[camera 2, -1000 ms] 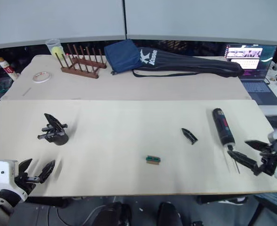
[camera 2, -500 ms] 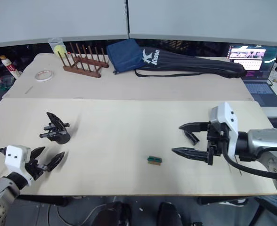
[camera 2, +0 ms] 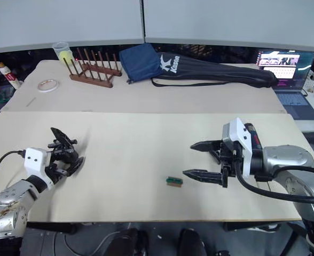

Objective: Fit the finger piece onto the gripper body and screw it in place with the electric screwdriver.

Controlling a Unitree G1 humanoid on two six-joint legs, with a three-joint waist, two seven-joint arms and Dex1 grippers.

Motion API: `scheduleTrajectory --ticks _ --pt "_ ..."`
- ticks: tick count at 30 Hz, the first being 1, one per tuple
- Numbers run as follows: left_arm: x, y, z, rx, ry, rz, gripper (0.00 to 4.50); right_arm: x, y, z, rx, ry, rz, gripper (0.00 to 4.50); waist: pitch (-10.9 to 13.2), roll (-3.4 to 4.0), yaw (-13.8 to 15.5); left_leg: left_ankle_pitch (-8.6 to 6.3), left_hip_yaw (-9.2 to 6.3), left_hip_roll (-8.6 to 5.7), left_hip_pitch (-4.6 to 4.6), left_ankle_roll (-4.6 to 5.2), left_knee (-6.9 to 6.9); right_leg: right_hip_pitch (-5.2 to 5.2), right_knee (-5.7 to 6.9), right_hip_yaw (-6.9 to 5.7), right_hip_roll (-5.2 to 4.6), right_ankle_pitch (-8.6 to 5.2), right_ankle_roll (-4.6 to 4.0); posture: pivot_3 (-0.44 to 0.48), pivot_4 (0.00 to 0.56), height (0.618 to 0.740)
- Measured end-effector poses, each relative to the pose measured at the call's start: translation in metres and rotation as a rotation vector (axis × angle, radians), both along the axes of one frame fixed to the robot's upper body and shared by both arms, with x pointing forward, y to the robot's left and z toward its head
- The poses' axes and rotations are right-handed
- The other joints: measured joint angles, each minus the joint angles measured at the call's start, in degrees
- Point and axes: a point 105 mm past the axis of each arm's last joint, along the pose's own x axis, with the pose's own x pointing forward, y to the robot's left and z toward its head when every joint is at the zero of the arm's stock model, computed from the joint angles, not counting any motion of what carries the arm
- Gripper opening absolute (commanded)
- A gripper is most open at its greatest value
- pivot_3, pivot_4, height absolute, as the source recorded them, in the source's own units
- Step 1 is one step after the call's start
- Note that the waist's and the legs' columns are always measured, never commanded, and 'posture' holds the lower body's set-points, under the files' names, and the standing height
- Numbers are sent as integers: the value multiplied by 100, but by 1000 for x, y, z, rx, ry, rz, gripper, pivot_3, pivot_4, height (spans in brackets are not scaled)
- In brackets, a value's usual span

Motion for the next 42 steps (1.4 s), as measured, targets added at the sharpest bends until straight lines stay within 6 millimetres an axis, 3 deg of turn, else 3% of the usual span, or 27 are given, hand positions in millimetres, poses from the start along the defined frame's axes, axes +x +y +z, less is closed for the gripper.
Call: scheduleTrajectory --ticks 3,8,13,16,21,27,31,35,36,42 --pt "2 -5 -1 -8 -19 8 2324 -2 2 -2 2 3 6 4500 0 0 5 0 0 -2 0 1 0 1 -2 0 -4 1 1 0 150 740" --pt "-5 -34 -2 -18 -23 -33 2339 -6 2 -8 0 25 1 4500 0 -3 9 -2 -1 -6 -5 3 4 2 -11 0 -11 3 4 0 150 740" --pt "-17 -118 1 -63 -2 -244 2339 -10 1 -15 -1 48 -8 4500 6 -14 25 -3 0 -13 -14 5 13 5 -12 5 -15 7 3 0 150 740" --pt "-14 -162 8 -70 -23 -362 2339 -11 2 -17 5 55 -10 4500 7 -15 17 -2 0 -11 -11 12 12 6 -8 5 -5 8 1 0 150 740" --pt "5 -207 15 -59 -54 -437 2339 -8 3 -18 16 29 -33 4500 7 -16 -1 0 0 -8 -11 19 11 3 -4 5 8 19 19 0 150 740" --pt "31 -220 1 -32 0 -353 2339 5 2 -23 21 -20 -110 4500 9 -19 0 5 0 -10 -12 15 12 3 -4 5 12 20 21 0 150 740" --pt "38 -227 3 -42 -4 -335 2339 11 1 -23 8 -58 -140 4500 9 -19 11 6 -1 -12 -13 16 15 6 -5 5 11 21 24 0 150 740" --pt "39 -225 4 -48 -3 -337 4241 13 0 -24 -3 -76 -153 4500 8 -19 5 7 -1 -11 -12 14 15 6 -4 5 10 22 25 0 150 740" --pt "38 -223 5 -43 -7 -347 4417 14 0 -24 -2 -79 -155 4500 8 -19 2 7 -1 -10 -11 14 15 5 -2 5 10 21 25 0 150 740" --pt "25 -195 8 -31 31 -447 4417 15 1 -25 1 -82 -166 4500 8 -18 -12 13 -1 -6 -7 4 14 2 8 4 12 19 20 0 150 740"
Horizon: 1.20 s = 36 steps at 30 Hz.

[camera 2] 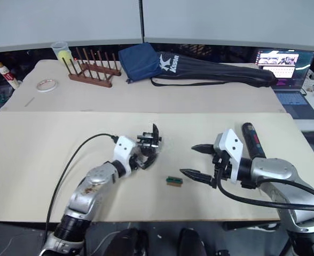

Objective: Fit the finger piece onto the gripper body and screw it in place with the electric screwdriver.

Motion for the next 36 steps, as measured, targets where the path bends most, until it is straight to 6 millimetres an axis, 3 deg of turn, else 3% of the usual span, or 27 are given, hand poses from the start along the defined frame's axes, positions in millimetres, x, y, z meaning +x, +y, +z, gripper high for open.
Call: scheduleTrajectory --ticks 4,9,19,24,27,30,36 --pt "-4 14 -2 80 -6 -187 4417 1 -1 0 0 -3 -11 4500 -1 1 33 0 -1 -3 0 -1 2 1 -2 -3 -1 -2 -2 0 150 740" --pt "10 9 1 90 -43 -334 4417 0 1 2 0 -15 -13 4500 -1 1 50 -5 4 -9 -6 9 6 5 -16 -2 -7 2 3 0 150 740" --pt "31 3 -7 109 -27 -480 4417 -10 -1 -2 5 8 -39 4500 0 1 14 -6 4 -9 -6 12 6 3 -8 -6 -5 3 5 0 150 740" --pt "41 -6 -2 84 -35 -505 4417 -12 -1 0 8 3 -51 4500 0 -1 19 -7 2 -12 -7 15 8 4 -9 -6 -5 4 8 0 150 740" --pt "43 -9 -1 72 -43 -514 3564 -13 0 -1 3 4 -52 4500 0 -1 13 -7 2 -11 -8 16 8 4 -9 -5 -5 4 8 0 150 740" --pt "42 -10 -3 60 -48 -511 2334 -13 -1 -2 0 9 -54 4500 0 -1 12 -8 2 -10 -8 18 8 4 -8 -5 -5 5 8 0 150 740" --pt "30 -5 -6 42 -97 -436 2345 -13 0 -2 4 6 -62 4500 0 -1 -23 -7 2 -7 -6 16 6 3 -7 -2 -5 5 8 0 150 740"
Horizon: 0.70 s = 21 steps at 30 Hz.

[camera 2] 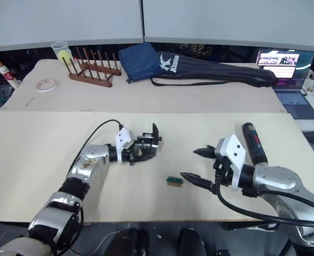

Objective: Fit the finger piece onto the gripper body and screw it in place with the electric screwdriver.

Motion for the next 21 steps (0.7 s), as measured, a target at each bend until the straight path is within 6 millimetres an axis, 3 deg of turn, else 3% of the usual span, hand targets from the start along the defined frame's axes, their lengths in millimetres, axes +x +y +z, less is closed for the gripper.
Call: scheduleTrajectory --ticks 5,12,16,21 --pt "-4 6 4 -32 -5 237 2345 0 1 0 9 -1 0 4500 1 -2 15 1 -4 -1 0 2 5 2 7 4 0 2 3 0 150 740" --pt "14 7 37 -88 -49 710 2345 -1 6 -2 25 5 26 4500 3 -5 58 6 -13 -11 -12 9 6 6 -5 5 -1 10 18 0 150 740" --pt "19 5 28 -109 48 863 2345 -2 11 -4 34 16 47 4500 4 -7 50 8 -13 -13 -13 6 6 4 -4 4 0 10 19 0 150 740" --pt "18 1 26 -109 45 952 2345 -1 9 -5 33 18 42 4500 5 -9 43 9 -13 -13 -15 4 6 2 -4 4 0 10 19 0 150 740"
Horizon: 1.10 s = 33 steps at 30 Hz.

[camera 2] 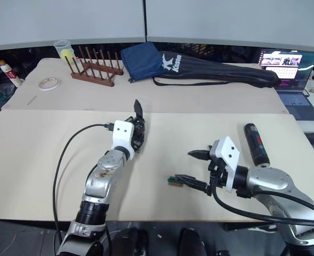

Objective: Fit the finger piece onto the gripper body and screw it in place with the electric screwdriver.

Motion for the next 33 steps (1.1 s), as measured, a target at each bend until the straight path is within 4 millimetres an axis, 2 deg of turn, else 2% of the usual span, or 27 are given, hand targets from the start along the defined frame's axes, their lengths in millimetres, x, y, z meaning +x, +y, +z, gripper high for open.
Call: scheduleTrajectory --ticks 2,4,5,7,15,23,27,33 --pt "-3 -1 -6 5 11 6 2345 4 -3 0 -8 -7 -21 4500 0 0 -3 0 1 0 0 0 0 0 0 0 0 0 0 0 150 740" --pt "-5 -2 -11 8 24 1 3360 6 -4 0 -12 -13 -33 4500 0 0 0 0 0 0 0 0 0 -1 0 0 0 0 0 0 150 740" --pt "-8 -4 -14 20 27 -11 3525 9 -5 0 -16 -20 -50 4500 0 0 2 0 1 0 0 0 0 -2 0 0 0 0 -1 0 150 740" --pt "-11 -4 -11 40 0 -33 4475 12 -7 0 -19 -23 -65 4500 0 1 8 1 0 1 1 -2 1 -1 1 0 0 0 -1 0 150 740" --pt "-19 11 -8 82 -40 -142 4475 12 -7 -1 -18 -22 -69 4500 -1 3 3 1 0 4 2 -3 0 -2 2 -1 0 1 -4 0 150 740" --pt "-36 30 1 166 -48 -421 4475 12 -7 -1 -15 -22 -72 4500 -3 6 -3 4 3 5 3 -9 -1 -4 6 -2 -1 -1 -7 0 150 740" --pt "-41 36 -1 182 -23 -493 4475 13 -7 -1 -11 -23 -76 4500 -3 6 9 4 3 5 3 -9 1 -2 5 -3 -1 -1 -7 0 150 740" --pt "-37 63 -14 152 66 -587 4475 15 -8 -1 -12 -25 -86 4500 -4 7 -3 8 5 5 8 -16 -3 -4 11 -7 0 -4 -11 0 150 740"
